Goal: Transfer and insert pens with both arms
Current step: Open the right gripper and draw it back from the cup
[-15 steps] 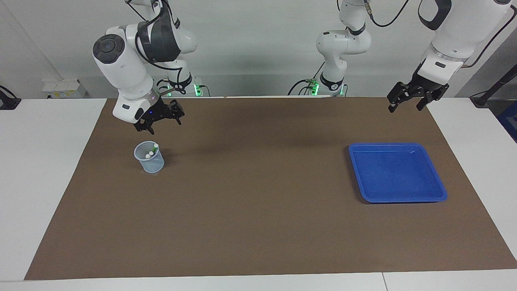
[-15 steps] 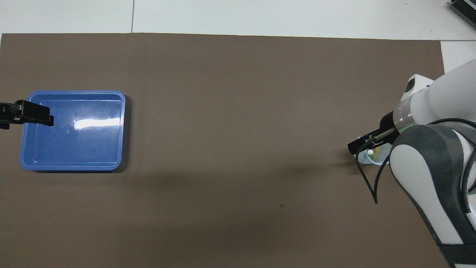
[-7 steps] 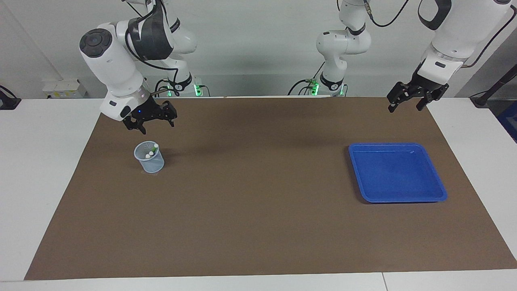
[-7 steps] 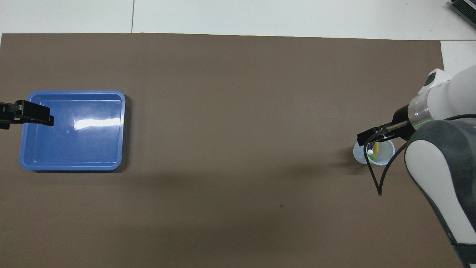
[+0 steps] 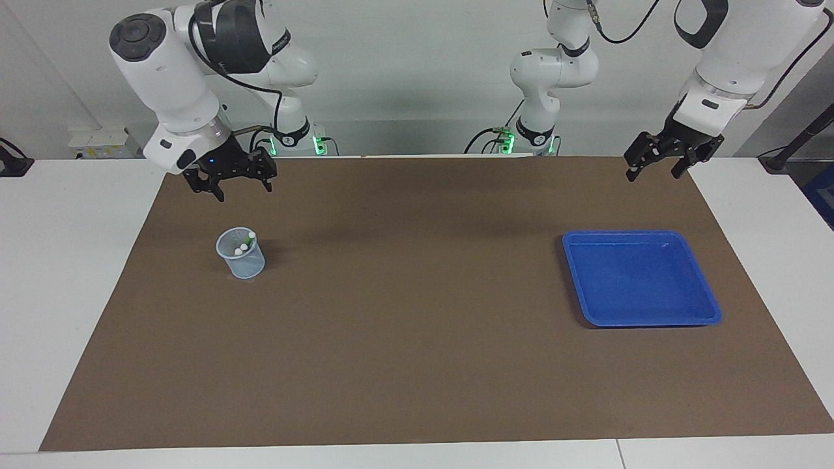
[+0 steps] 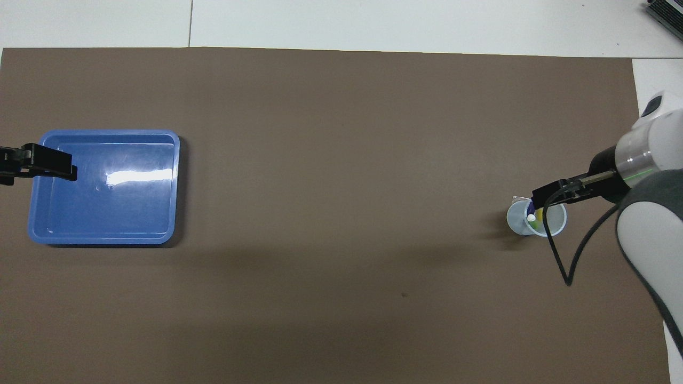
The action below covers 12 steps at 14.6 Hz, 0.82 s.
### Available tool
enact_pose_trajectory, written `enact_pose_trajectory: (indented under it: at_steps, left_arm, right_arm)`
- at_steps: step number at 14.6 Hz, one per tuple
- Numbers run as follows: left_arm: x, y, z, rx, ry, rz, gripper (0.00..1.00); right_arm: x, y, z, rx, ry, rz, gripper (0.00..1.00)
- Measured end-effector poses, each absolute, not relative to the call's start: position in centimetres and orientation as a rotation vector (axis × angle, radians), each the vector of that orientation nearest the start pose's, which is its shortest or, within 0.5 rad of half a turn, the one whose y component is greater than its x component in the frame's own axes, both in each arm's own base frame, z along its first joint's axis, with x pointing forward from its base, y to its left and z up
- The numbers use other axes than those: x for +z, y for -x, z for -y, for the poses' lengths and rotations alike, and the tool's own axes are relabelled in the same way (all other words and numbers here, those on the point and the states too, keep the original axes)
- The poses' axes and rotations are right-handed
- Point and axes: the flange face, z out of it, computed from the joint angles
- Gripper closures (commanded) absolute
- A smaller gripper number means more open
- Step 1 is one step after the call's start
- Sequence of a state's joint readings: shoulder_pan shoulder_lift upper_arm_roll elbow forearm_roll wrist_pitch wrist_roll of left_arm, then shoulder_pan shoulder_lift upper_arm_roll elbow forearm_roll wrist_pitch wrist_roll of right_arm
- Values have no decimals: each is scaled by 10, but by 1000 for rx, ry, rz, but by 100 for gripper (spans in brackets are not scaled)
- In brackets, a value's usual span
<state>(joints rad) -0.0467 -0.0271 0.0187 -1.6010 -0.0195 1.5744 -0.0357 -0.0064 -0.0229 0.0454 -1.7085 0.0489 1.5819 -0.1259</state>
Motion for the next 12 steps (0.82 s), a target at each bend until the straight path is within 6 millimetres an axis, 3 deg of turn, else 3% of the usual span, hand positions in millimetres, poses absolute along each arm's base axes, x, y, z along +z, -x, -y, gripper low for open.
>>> enact_pose_trajectory:
  at_steps: [4,12]
  left_arm:
    - [626,-546,17,-1,3162,12,0]
    - [626,-546,17,-2,3162,12,0]
  right_arm:
    - [593,-539,3,164,3081,170,0]
    - [584,-545,5,130,3126,183,0]
